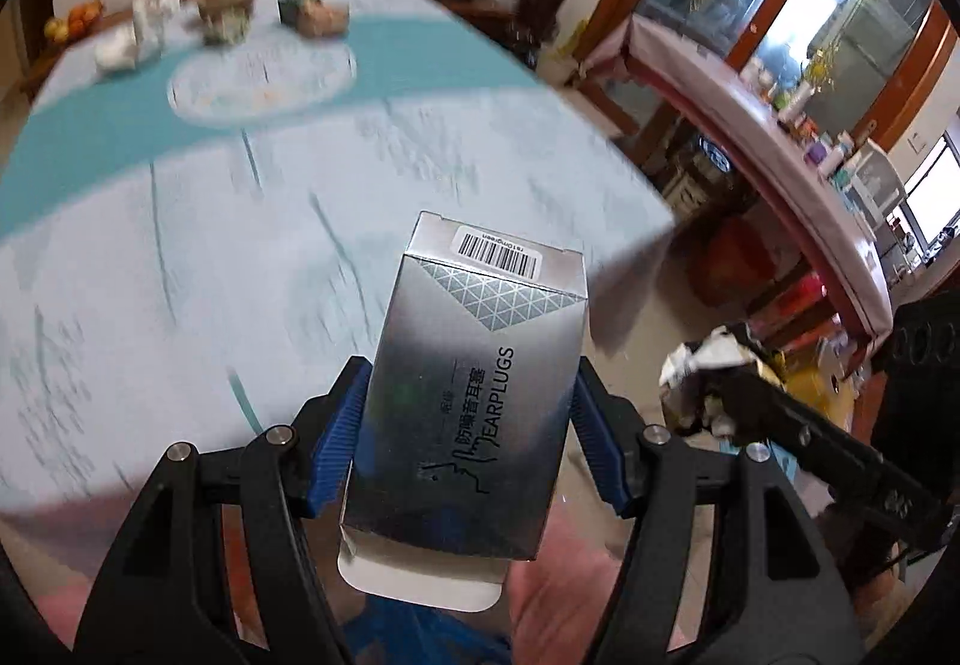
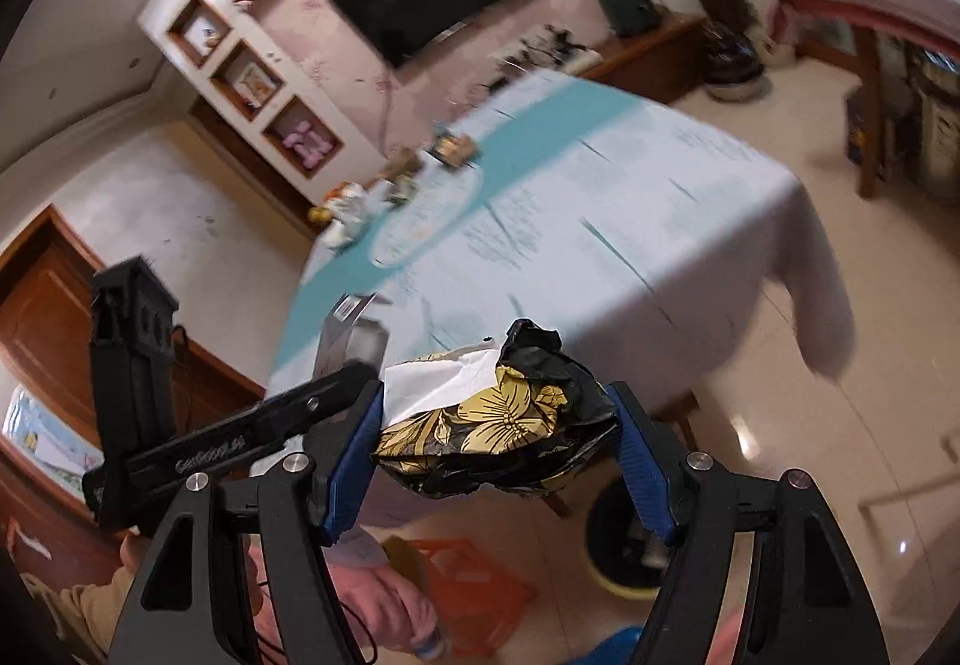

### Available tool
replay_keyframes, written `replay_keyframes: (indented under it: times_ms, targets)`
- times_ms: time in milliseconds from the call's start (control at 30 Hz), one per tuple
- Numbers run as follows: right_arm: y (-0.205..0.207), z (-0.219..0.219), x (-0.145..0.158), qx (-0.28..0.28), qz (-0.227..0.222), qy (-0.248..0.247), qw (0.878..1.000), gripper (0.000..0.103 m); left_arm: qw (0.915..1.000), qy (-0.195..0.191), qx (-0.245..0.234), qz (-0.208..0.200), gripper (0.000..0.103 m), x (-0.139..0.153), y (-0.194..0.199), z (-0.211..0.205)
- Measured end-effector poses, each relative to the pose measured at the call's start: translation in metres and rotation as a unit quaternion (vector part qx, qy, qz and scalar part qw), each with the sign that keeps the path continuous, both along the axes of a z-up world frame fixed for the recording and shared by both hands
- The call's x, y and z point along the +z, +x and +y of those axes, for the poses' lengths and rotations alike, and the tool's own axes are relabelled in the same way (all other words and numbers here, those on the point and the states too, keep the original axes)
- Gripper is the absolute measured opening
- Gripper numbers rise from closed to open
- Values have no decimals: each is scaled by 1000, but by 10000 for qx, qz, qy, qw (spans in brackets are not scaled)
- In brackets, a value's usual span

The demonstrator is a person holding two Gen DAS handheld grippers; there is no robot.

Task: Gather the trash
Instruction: 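Carry the earplugs box and black-gold bag over the bin and open both tools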

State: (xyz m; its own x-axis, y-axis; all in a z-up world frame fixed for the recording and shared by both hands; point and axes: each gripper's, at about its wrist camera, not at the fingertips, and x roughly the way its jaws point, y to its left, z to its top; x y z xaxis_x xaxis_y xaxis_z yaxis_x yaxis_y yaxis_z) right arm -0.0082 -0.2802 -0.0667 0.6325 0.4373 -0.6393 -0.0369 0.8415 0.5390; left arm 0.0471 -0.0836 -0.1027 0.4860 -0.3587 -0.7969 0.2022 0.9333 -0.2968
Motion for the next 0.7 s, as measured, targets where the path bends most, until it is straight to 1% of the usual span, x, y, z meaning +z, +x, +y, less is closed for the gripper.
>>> replay_keyframes:
  times_ms: [67, 133, 267, 333, 400, 567, 700]
  targets:
    - [-16, -11, -19, -148, 168, -73, 9997, 71, 9997, 49, -99, 214, 62, -21, -11, -9]
    - [-27, -18, -42, -232, 383, -114, 9989, 71, 9984, 182, -263, 463, 62, -46, -21, -23]
    - [-34, -27, -90, -303, 792, -157, 9963, 72, 9946, 661, -546, 578, 62, -89, -35, -49]
    - [-33, -28, -117, -344, 1016, -173, 9941, 72, 9924, 853, -633, 614, 62, -108, -36, -58]
    - [-33, -30, -138, -400, 1153, -188, 9923, 72, 9907, 1001, -691, 611, 63, -125, -36, -66]
    - [-26, -38, -198, -581, 1585, -113, 9856, 72, 9849, 1454, -862, 374, 63, -167, -32, -83]
    - [-21, -42, -237, -693, 1856, -74, 9801, 72, 9815, 1632, -918, 395, 63, -197, -19, -85]
